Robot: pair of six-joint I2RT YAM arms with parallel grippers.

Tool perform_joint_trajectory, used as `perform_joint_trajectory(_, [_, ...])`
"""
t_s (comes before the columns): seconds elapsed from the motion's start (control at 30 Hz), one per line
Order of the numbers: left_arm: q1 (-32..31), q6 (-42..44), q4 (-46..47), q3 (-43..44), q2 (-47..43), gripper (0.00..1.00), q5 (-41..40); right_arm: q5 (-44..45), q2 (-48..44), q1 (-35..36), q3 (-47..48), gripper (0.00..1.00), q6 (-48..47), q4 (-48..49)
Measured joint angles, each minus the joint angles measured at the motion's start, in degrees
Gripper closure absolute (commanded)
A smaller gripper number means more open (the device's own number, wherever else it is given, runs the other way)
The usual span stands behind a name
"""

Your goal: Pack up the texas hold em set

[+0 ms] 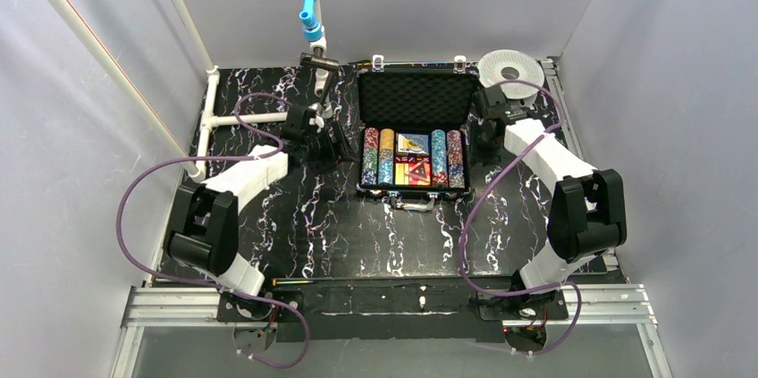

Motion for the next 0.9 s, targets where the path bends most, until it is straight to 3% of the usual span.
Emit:
perform_joint_trajectory(0.17, [0.85,3.56,-5.75,6.01,-4.28,0.26,-0.81,1.64,-0.26,-0.52,7.72,0.57,-1.55,-2.32])
perform_joint_trajectory(0.27, [0.87,5.14,-7.96,9.29,-8.11,0.24,-0.66,1.81,-1.38,-0.52,9.01,0.47,-1.70,-3.74])
perform_joint_trajectory(0.3, [0.87,5.64,-8.50,10.51,-9.09,0.21,-0.61,1.62,-1.92,-0.52,9.01,0.42,-1.66,-4.22])
perform_joint_trajectory(0.33, [0.87,6.29,-9.27,12.09,-10.05,0.07,-0.61,1.22,-2.62,-0.52,9.01,0.39,-1.53,-4.74])
perform_joint_trajectory(0.37, [0.87,6.97,-9.68,13.53,-10.86,0.02,-0.63,0.55,-3.37,-0.52,9.01,0.36,-1.42,-4.94])
perform_joint_trajectory(0.53, [0.87,11.67,-9.31,18.49,-14.47,0.02,-0.66,-5.44,-9.38,-0.52,9.44,0.25,0.59,-3.78])
perform_joint_trajectory(0.7, [0.87,16.76,-7.65,16.41,-16.63,0.02,-1.77,-10.16,-11.74,-0.61,16.85,0.19,6.14,-1.95])
perform_joint_trajectory(0.9, [0.72,21.40,-6.21,8.76,-18.91,0.02,-4.66,-14.49,-10.12,-6.43,25.20,0.23,19.39,1.62])
